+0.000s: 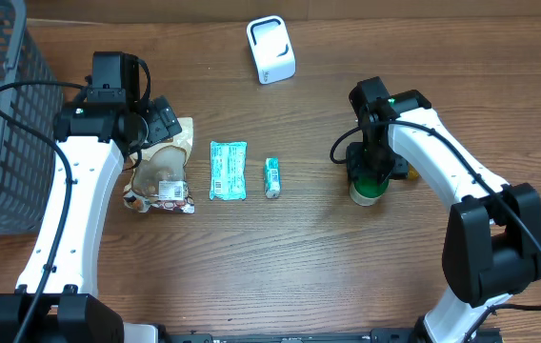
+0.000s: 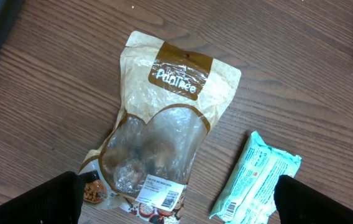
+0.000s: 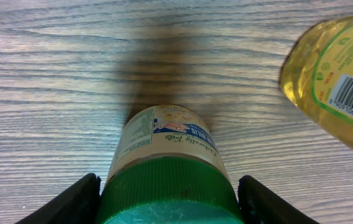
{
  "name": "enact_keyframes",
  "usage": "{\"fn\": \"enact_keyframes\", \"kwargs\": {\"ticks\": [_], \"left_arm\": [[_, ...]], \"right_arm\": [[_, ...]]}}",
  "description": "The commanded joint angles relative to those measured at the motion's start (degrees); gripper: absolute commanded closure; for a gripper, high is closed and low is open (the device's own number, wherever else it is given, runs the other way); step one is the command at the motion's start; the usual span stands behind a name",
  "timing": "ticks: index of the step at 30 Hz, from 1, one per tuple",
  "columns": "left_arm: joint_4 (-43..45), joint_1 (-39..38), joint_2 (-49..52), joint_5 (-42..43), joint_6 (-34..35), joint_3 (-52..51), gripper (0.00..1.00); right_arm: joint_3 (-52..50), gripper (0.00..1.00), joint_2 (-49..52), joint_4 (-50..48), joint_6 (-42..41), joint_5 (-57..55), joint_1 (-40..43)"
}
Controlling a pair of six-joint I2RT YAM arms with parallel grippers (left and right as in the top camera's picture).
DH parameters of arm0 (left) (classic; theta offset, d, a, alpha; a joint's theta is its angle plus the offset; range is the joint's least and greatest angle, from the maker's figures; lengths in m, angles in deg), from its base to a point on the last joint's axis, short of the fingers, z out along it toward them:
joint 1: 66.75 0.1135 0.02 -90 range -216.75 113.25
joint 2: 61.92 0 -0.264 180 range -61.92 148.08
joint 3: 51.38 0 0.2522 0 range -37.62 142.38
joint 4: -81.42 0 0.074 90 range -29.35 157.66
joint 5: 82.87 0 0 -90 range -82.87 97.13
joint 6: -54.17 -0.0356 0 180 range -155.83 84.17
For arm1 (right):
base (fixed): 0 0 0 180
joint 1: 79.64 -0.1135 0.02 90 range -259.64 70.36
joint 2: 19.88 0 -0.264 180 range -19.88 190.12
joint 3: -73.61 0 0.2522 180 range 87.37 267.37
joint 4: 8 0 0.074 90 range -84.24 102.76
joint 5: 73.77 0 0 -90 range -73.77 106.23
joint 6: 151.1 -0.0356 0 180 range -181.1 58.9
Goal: Scan the item barcode
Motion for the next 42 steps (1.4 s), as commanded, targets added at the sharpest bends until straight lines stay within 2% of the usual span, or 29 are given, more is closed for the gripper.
{"fn": "enact_keyframes", "kwargs": {"ticks": [1, 12, 14, 15, 17, 18, 27, 37, 42], "left_arm": [[0.0, 0.2, 0.15, 0.07, -0.39, 0.55, 0.01], [0.0, 0.2, 0.15, 0.07, -0.39, 0.55, 0.0], [0.0, 0.2, 0.15, 0.07, -0.39, 0.55, 0.0], [0.0, 0.2, 0.15, 0.07, -0.39, 0.55, 0.0], [0.0, 0.2, 0.15, 0.07, -0.39, 0.55, 0.0], [0.0, 0.2, 0.15, 0.07, -0.39, 0.55, 0.0], [0.0, 0.2, 0.15, 0.07, -0.39, 0.55, 0.01], [0.0, 0.2, 0.15, 0.07, -0.39, 0.55, 0.0], [0.0, 0.2, 0.15, 0.07, -0.39, 0.55, 0.01]], "right_arm": [[-0.28, 0.35, -0.5, 0.24, -1.27, -3.78, 1.25], [-0.28, 0.34, -0.5, 0.17, -2.75, -4.13, 4.37], [-0.28, 0.3, -0.5, 0.13, -2.75, -4.0, 4.37], [-0.28, 0.26, -0.5, 0.0, -2.75, -3.96, 4.37], [-0.28, 0.12, -0.5, -1.42, -2.49, -3.96, 4.31], [-0.28, 0.1, -0.5, -2.36, -2.49, -3.98, 4.31], [-0.28, 0.09, -0.5, -9.25, -2.08, -3.54, 4.22], [-0.28, 0.09, -0.5, -20.0, -2.84, 18.23, 4.11], [-0.28, 0.05, -0.5, -23.74, -7.26, 20.55, 2.14]]}}
